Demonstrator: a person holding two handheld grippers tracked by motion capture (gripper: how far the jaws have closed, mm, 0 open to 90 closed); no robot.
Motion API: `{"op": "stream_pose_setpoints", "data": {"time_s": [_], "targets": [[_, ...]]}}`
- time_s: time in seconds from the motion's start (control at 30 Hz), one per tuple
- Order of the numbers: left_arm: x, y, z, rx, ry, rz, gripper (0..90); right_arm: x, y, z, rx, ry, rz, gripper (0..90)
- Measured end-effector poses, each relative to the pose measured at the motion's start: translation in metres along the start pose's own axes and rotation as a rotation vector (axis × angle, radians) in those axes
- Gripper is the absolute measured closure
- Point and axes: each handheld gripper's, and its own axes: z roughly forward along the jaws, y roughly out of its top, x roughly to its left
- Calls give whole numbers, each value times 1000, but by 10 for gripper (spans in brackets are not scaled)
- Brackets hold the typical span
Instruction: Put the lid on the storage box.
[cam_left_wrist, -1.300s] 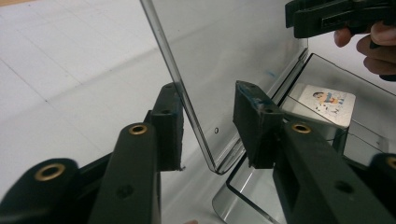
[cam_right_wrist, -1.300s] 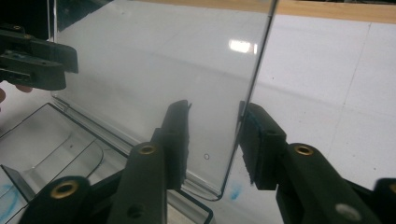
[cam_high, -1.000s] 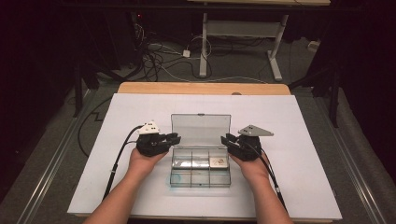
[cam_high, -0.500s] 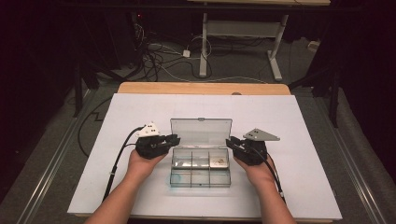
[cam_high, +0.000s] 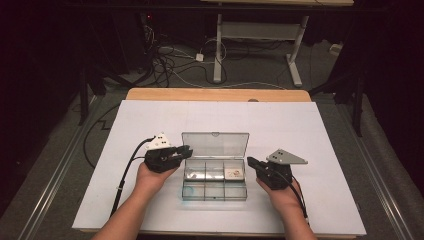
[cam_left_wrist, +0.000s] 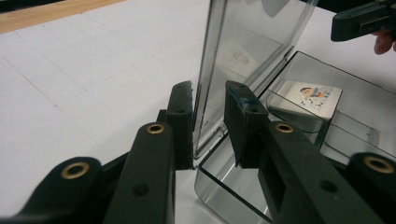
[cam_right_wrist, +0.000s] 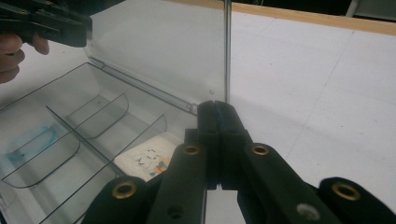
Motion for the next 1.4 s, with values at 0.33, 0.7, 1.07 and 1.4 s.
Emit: {"op": "stream_pose_setpoints", "data": {"time_s": [0.33, 0.7, 1.07, 1.4], "targets": [[-7, -2, -6, 17, 8, 10, 681, 8, -4, 4, 14, 41, -18, 900], [-9, -9, -14, 49, 2, -4, 674, 15, 0, 0, 5, 95, -35, 900], [-14, -11, -17, 64, 5, 9, 675, 14, -2, -4, 10, 101, -34, 900], [-17, -14, -18, 77, 4, 10, 675, 12, -3, -7, 6, 99, -27, 900]]}}
